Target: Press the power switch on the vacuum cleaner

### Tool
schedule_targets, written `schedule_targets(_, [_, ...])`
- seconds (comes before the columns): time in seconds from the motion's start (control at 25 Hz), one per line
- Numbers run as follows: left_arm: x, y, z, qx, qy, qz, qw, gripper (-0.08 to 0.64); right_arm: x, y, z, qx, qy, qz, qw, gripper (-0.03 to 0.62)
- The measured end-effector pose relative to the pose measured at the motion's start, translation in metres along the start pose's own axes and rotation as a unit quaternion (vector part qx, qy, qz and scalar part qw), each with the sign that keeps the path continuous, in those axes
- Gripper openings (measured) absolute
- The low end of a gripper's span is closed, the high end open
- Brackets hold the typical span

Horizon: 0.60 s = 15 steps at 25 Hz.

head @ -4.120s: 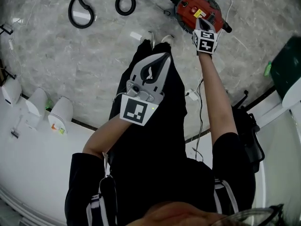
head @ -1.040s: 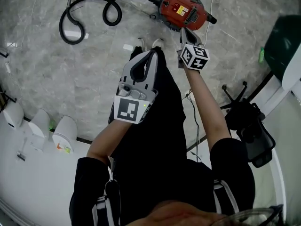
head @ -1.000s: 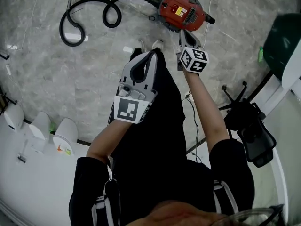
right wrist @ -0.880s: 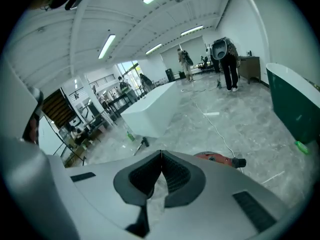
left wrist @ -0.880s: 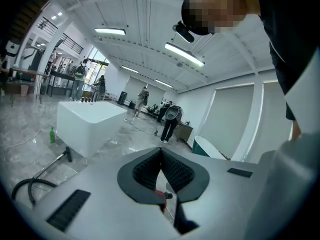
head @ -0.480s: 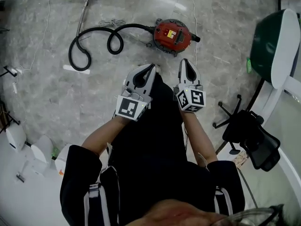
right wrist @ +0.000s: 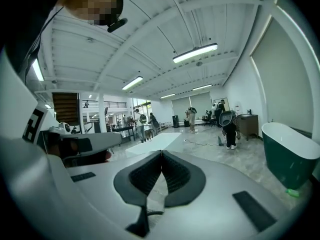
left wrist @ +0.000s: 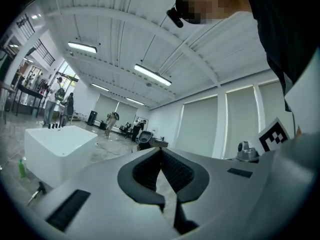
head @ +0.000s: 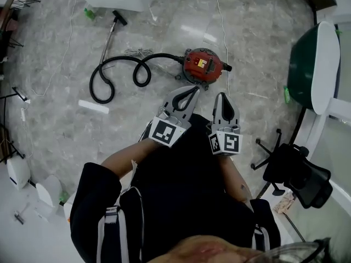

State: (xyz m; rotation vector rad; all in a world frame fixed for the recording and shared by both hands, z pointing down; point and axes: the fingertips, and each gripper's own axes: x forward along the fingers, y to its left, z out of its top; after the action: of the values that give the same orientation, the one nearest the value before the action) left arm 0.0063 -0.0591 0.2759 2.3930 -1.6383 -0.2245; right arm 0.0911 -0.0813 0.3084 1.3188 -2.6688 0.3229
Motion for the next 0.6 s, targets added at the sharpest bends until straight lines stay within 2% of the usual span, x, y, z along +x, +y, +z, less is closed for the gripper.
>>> schedule_targets(0.16, [0.011,-0.003,0.001,0.014,-0.015,-0.017,0.9996,0.018,0.002,-0.009,0.005,-0.019,-0.011,-0.021,1.000,0.017])
schedule_targets(0.32, [0.009,-0.005,0.005,0.010,-0.016,-0.025,0.9995,0.018,-0.003,-0.016,0.019,-0.009,-0.031,-0.045,0.998,0.017])
schedule_targets(0.48, [0.015,-0.005,0.014,0.043,-0.031,-0.039,0.9979,0.018,-0.002,-0.015,0.036,-0.024,-0.061,-0.043,0.997,0.017])
schedule_targets(0.6, [0.011,0.000,0.023,0.059,-0.038,-0.031,0.9970,0.018,0.000,-0.004,0.047,-0.043,-0.077,-0.044,0.995,0.017])
